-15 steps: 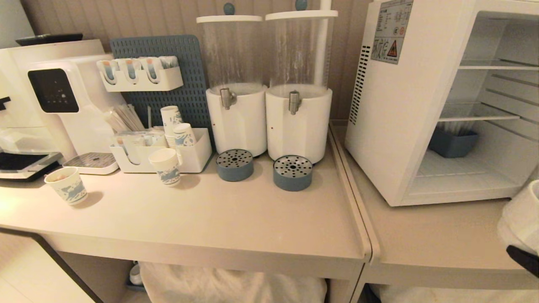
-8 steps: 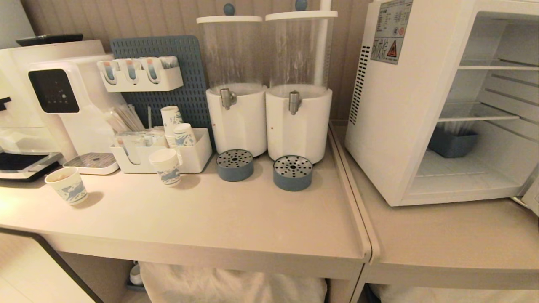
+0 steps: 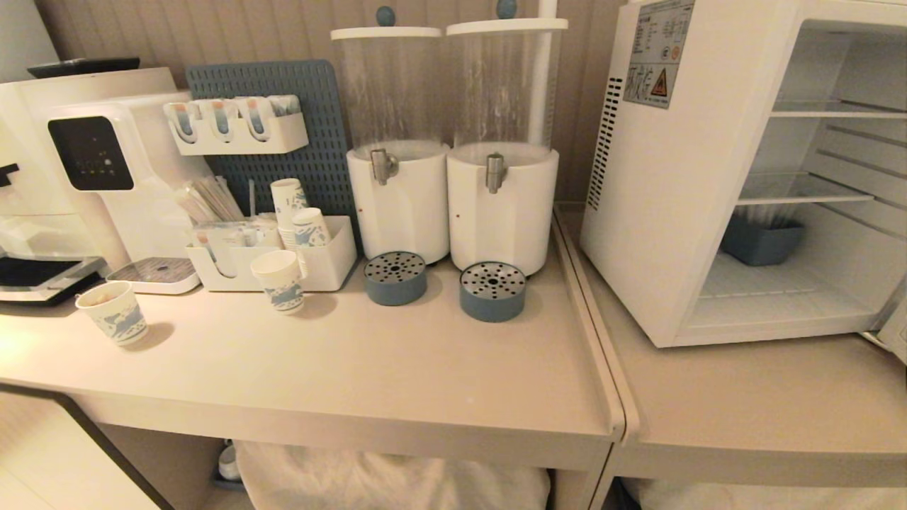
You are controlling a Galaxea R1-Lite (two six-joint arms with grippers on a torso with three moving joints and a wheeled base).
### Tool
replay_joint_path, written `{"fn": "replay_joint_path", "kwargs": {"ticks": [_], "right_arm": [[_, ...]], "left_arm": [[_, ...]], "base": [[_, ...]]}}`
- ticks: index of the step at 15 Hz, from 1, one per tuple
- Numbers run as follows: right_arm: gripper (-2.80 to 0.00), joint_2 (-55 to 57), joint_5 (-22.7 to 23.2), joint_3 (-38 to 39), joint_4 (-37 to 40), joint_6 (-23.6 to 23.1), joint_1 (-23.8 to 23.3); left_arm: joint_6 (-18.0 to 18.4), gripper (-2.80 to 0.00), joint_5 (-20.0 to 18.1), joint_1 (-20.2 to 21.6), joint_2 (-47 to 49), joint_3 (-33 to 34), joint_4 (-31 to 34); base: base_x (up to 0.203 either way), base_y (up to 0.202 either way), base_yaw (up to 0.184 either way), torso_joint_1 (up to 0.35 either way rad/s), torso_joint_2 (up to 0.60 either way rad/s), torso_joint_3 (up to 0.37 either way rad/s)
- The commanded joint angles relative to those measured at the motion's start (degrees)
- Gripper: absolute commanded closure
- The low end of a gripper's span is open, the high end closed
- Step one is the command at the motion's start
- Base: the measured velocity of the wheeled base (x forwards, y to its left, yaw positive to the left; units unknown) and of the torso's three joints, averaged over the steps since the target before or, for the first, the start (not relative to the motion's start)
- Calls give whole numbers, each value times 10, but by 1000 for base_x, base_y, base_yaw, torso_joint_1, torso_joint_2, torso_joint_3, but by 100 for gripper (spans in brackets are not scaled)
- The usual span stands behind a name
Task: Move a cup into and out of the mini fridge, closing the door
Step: Place the ceramic cup on the table
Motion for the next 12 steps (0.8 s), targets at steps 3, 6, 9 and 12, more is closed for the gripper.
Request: {"fn": "replay_joint_path", "kwargs": {"ticks": [3, 6, 9, 12], "right_arm": [[0, -56, -10, 66, 6, -2, 1], [0, -56, -25, 84, -3, -11, 1], [0, -56, -16, 83, -3, -55, 2], [0, -56, -18, 83, -2, -48, 2]], "left_arm": [[-1, 0, 0, 0, -3, 23, -1], [-1, 0, 0, 0, -3, 23, -1], [-1, 0, 0, 0, -3, 23, -1], [-1, 0, 0, 0, -3, 23, -1]], "base": [[0, 0, 0, 0, 0, 0], [0, 0, 0, 0, 0, 0], [0, 0, 0, 0, 0, 0], [0, 0, 0, 0, 0, 0]]}}
